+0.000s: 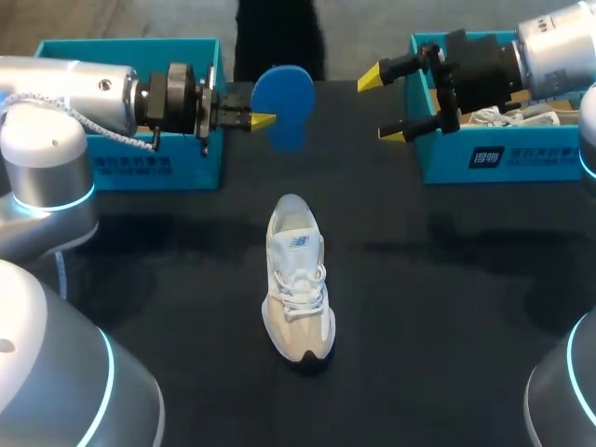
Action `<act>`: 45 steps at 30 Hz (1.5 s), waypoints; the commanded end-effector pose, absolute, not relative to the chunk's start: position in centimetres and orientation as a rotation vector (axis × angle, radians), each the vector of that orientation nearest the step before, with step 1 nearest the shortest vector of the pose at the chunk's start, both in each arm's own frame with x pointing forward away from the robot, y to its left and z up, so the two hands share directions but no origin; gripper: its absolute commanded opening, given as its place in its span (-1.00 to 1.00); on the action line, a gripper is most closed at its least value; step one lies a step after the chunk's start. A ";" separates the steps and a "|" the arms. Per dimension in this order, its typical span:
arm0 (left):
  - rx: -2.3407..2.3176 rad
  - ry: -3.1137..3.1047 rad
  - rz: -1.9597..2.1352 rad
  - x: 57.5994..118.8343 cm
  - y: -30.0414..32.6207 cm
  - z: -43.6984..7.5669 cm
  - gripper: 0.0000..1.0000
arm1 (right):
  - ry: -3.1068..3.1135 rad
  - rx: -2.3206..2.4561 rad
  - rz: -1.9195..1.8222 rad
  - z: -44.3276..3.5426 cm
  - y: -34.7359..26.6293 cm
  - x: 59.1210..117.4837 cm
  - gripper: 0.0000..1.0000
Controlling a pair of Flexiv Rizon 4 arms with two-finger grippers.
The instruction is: Take the shoe out of the shoebox, open the shoe tongue, remove and reinsert the insole, then place the shoe into the shoebox
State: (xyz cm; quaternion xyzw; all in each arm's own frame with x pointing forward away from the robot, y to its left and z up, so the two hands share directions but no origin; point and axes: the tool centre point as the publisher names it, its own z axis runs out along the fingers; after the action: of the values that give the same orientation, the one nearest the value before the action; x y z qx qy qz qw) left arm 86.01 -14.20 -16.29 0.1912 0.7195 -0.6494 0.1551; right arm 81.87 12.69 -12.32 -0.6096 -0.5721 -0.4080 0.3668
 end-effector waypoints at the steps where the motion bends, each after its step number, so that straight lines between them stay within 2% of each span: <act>1: 1.133 1.508 -1.253 85.9 -14.3 -15.5 -1.00 | -1.470 -1.568 -1.046 -12.4 12.9 82.0 1.00; 15: 1.078 1.206 -1.145 86.7 -14.4 -13.6 -1.00 | -1.470 -1.568 -1.046 -12.4 12.9 82.0 1.00; 31: 1.083 1.262 -1.148 86.6 -14.5 -13.6 -1.00 | -1.466 -1.539 -1.053 -12.5 13.6 82.0 1.00; 45: 1.091 1.287 -1.151 86.4 -15.0 -13.6 -1.00 | -1.481 -1.479 -1.046 -12.1 16.7 81.1 1.00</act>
State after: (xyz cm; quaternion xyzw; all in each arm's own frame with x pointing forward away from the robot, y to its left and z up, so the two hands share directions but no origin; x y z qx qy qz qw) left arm 86.27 -14.85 -13.57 0.4541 0.5376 -0.4808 0.5231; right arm 80.67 15.62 -11.86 -0.5832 -0.5831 -0.4116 0.3879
